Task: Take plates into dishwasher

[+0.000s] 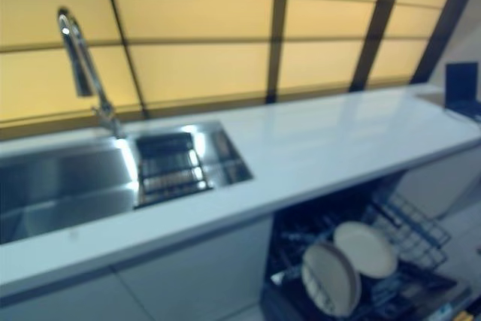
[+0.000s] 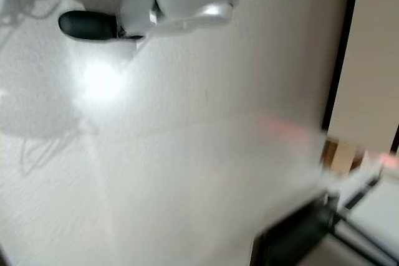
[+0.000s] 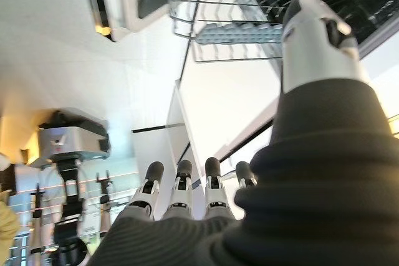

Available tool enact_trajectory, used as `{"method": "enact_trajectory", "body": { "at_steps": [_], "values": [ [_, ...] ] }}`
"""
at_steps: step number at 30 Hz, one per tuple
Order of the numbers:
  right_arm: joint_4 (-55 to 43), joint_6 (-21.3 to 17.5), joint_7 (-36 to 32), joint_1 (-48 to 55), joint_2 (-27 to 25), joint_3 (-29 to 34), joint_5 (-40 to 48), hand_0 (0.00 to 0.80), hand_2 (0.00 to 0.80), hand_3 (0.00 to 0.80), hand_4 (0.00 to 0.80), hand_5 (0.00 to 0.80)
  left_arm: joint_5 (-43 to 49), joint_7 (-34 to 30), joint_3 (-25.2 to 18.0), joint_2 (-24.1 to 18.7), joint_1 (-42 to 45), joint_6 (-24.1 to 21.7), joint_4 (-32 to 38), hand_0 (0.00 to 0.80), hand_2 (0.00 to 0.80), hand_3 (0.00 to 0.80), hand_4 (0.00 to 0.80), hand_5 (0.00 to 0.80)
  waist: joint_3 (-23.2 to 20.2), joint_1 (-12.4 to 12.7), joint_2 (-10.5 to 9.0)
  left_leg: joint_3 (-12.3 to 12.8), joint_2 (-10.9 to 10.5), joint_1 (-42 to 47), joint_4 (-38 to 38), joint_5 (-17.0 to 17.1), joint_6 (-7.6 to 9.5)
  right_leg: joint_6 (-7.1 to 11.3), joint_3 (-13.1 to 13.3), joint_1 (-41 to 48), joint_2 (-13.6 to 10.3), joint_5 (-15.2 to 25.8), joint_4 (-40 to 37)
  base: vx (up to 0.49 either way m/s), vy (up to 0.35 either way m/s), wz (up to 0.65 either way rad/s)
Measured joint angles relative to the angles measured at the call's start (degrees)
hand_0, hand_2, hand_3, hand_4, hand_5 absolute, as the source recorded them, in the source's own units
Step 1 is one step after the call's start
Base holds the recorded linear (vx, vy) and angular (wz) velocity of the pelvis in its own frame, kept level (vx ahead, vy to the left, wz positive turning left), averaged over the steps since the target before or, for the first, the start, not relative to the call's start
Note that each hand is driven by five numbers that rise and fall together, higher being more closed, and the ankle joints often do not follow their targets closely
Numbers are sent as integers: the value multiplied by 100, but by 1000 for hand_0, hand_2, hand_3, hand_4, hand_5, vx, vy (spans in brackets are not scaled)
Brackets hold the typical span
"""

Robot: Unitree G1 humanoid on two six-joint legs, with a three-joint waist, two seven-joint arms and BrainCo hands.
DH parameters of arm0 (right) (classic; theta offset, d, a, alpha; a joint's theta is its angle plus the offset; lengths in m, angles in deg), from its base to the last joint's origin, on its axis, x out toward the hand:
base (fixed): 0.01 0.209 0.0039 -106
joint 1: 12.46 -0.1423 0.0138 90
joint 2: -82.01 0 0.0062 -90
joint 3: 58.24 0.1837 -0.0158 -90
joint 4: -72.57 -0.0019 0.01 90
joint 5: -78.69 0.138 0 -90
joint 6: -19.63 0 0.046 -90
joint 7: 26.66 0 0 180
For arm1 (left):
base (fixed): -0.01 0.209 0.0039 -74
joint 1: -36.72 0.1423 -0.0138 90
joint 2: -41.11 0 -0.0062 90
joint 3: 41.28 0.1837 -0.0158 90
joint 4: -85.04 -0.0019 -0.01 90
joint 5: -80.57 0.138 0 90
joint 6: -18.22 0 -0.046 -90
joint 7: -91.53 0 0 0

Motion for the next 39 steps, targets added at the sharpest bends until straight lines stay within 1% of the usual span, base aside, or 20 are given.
{"method": "enact_trajectory", "body": {
  "at_steps": [4,7,9,10,11,12,13,14,16,17,19,20,21,22,25,30,35,37,38,39],
  "values": [
    [146,-64,-44,517,104,313,19,0,0,0,0,0,554,52,153,-40,-11,8,-7,0,0,0,0,0,-34,-5,-96,51,-29,0,5,5,12,39,45,-46,-22,23,15,-61,68,-6],
    [206,-87,-55,687,239,359,-8,0,0,0,0,0,622,49,153,-144,-31,92,-6,0,0,0,0,0,-10,-31,-208,296,-77,-7,28,20,65,182,45,-152,-4,194,46,-325,171,-40],
    [619,-37,-140,265,474,349,-112,0,0,0,0,0,607,60,142,-276,-107,144,11,0,0,0,0,0,4,77,-175,603,39,-122,45,-30,271,846,31,-401,179,788,-22,-474,136,-100],
    [984,35,-157,-72,608,267,-203,0,0,0,0,0,596,86,80,-325,-228,145,-1,0,0,0,0,0,101,207,-11,669,342,-177,44,9,223,1207,-200,-608,270,885,374,-346,59,-68],
    [1348,52,-207,-42,663,176,-248,0,0,0,0,0,564,110,13,-338,-316,123,-43,0,0,0,0,0,91,158,71,664,462,-246,-1,96,340,856,-497,-800,313,353,1267,-296,24,-39],
    [1857,206,-275,-80,716,80,-262,0,0,0,0,0,558,99,-30,-380,-352,52,-29,0,0,0,0,0,47,277,89,780,589,-287,9,117,354,567,-638,-1005,319,-218,2413,-183,-4,-17],
    [2136,333,-327,-78,747,-1,-267,0,0,0,0,0,557,100,-28,-472,-334,6,-21,0,0,0,0,0,0,439,54,875,621,-315,37,117,357,570,-632,-1066,289,-607,3241,-259,-41,-50],
    [2335,368,-336,-140,802,3,-328,0,0,0,0,0,556,104,-41,-635,-289,8,-68,0,0,0,0,0,-114,497,-130,954,553,-352,115,111,348,716,-548,-963,153,-1087,3809,-280,-64,-41],
    [2392,480,-381,-178,833,-1,-503,0,0,0,0,0,556,107,-37,-769,-242,28,-225,0,0,0,0,0,-198,506,-293,954,476,-443,244,130,340,928,-528,-364,28,-1564,3357,-262,-92,-16],
    [2414,570,-418,-255,855,-59,-538,0,0,0,0,0,559,106,-26,-788,-250,26,-239,0,0,0,0,0,-201,529,-389,887,387,-502,346,144,297,904,-543,-5,50,-1653,2686,-334,-189,-20],
    [2440,809,-534,-366,988,-143,-557,0,0,0,0,0,564,146,-33,-735,-291,9,-257,0,0,0,0,0,-173,663,-419,985,409,-565,452,238,253,642,-791,204,36,-1797,2135,-404,-216,-26],
    [2511,940,-739,-391,1085,-247,-554,0,0,0,0,0,563,219,-33,-707,-338,-9,-245,0,0,0,0,0,-169,749,-484,1034,378,-679,586,221,222,390,-818,274,35,-1860,1899,-485,-181,-13],
    [2684,1135,-1039,-343,1236,-241,-537,0,0,0,0,0,563,293,-25,-650,-493,-20,-241,0,0,0,0,0,-146,801,-552,994,338,-904,759,260,107,-68,-747,360,80,-1935,1499,-389,-130,17],
    [2796,1257,-1241,-329,1382,-215,-439,0,0,0,0,0,569,338,-26,-573,-609,-29,-235,0,0,0,0,0,-103,803,-489,880,406,-1051,806,319,70,-206,-750,331,181,-1842,1406,-373,-116,33],
    [2965,1500,-1507,-271,1756,-173,-110,0,0,0,0,0,615,377,-26,-538,-623,-23,-251,0,0,0,0,0,-65,815,-481,745,542,-1144,888,354,35,-281,-747,343,340,-1774,1307,-263,-63,11],
    [2961,1479,-1313,-102,1757,44,140,0,0,0,0,0,618,401,-28,-518,-551,-38,-254,0,0,0,0,0,-48,804,-463,719,533,-1053,735,488,11,-339,-608,361,413,-1691,1288,-310,-123,-1],
    [2847,1370,-594,-325,1740,32,301,0,0,0,0,0,624,435,-228,-584,-260,-157,-498,0,0,0,0,0,59,962,-371,709,654,-992,848,596,-16,-439,-540,444,497,-1528,1159,-283,-142,-11],
    [2819,1358,-351,-486,1691,-9,379,0,0,0,0,0,624,437,-305,-677,-248,-159,-631,0,0,0,0,0,219,1096,-231,339,738,-892,867,743,-226,-524,-533,582,603,-1440,1085,-322,-144,-8],
    [2773,1358,-268,-555,1678,-28,432,0,0,0,0,0,626,432,-327,-735,-248,-158,-635,0,0,0,0,0,276,1131,-186,94,744,-885,836,943,-484,-591,-520,534,619,-1407,1144,-448,-200,-13],
    [2728,1369,-239,-646,1682,-140,495,0,0,0,0,0,628,426,-498,-798,-280,-158,-637,0,0,0,0,0,277,1125,-276,-186,693,-932,683,1314,-890,-709,-546,388,487,-1331,1192,-442,-187,15]
  ]
}}
